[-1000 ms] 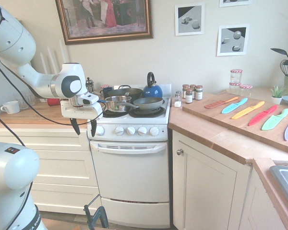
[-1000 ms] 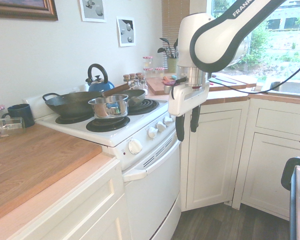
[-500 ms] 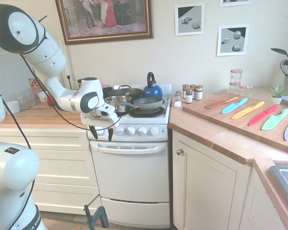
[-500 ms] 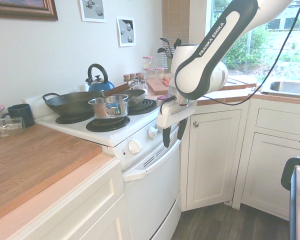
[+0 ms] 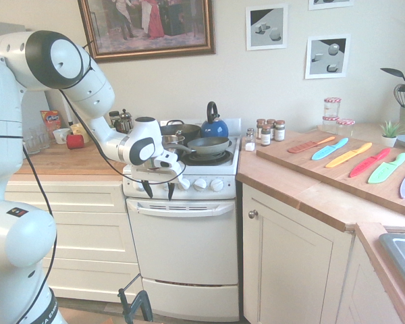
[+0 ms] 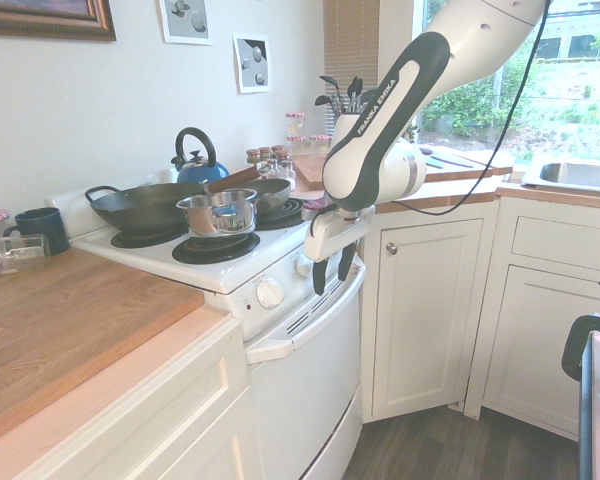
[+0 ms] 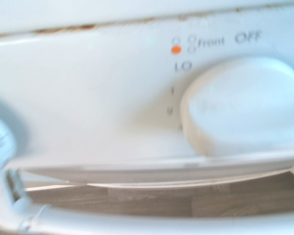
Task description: Open the oven
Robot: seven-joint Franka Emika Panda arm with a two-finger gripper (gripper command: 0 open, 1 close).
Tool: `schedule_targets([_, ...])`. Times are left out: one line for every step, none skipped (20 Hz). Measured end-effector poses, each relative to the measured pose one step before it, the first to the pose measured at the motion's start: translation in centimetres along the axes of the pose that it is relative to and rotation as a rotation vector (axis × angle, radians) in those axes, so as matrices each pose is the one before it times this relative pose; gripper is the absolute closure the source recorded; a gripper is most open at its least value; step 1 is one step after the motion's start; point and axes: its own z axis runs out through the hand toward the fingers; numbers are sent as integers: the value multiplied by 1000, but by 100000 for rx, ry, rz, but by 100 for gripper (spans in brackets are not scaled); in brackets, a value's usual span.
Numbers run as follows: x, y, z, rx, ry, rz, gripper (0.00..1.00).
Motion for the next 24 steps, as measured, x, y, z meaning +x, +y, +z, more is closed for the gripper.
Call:
schedule_targets([381, -188, 636, -250, 507, -794, 0])
schedule_targets([388, -191, 730, -243, 739, -370, 0])
schedule_targets([291, -198, 809, -209, 702, -289, 0])
schedule_targets([246, -206, 905, -416, 150, -414, 0])
schedule_targets([211, -216, 914, -441, -226, -454, 0])
schedule_targets([236, -263, 845, -345, -162, -416, 0])
schedule_targets([259, -305, 726, -249, -23, -383, 0])
schedule_targets([238, -281, 642, -179, -32, -332, 0])
schedule_targets([-46, -73, 679, -530, -618, -703, 0])
schedule_targets([-163, -81, 625, -412, -462, -613, 0])
schedule_targets([-201, -38, 603, -492, -541, -724, 0])
schedule_targets([-316, 123, 739, -751, -835, -1007, 0])
schedule_targets([-322, 174, 720, -563, -451, -1163, 0])
schedule_targets([-27, 40, 80, 484, 1125, -818, 0])
schedule_targets([-109, 175, 44, -34, 244, -958, 0])
schedule_targets([-57, 286, -13, 104, 721, -604, 0])
schedule_targets([-70, 275, 44, 216, 804, -328, 0])
schedule_targets([-49, 374, 24, 314, 1158, -544, 0])
schedule_targets([-62, 581, 79, 41, 911, -294, 0])
schedule_targets([-69, 826, 194, -192, 742, 295, 0])
schedule_targets([-235, 1135, 306, -674, 59, -14, 0])
schedule_targets([-239, 1177, 115, -435, 361, -448, 0])
schedule_targets([-636, 1558, 431, -1507, -1492, 6, 0])
schedule_targets([-1089, 1962, 821, -2338, -2785, -607, 0])
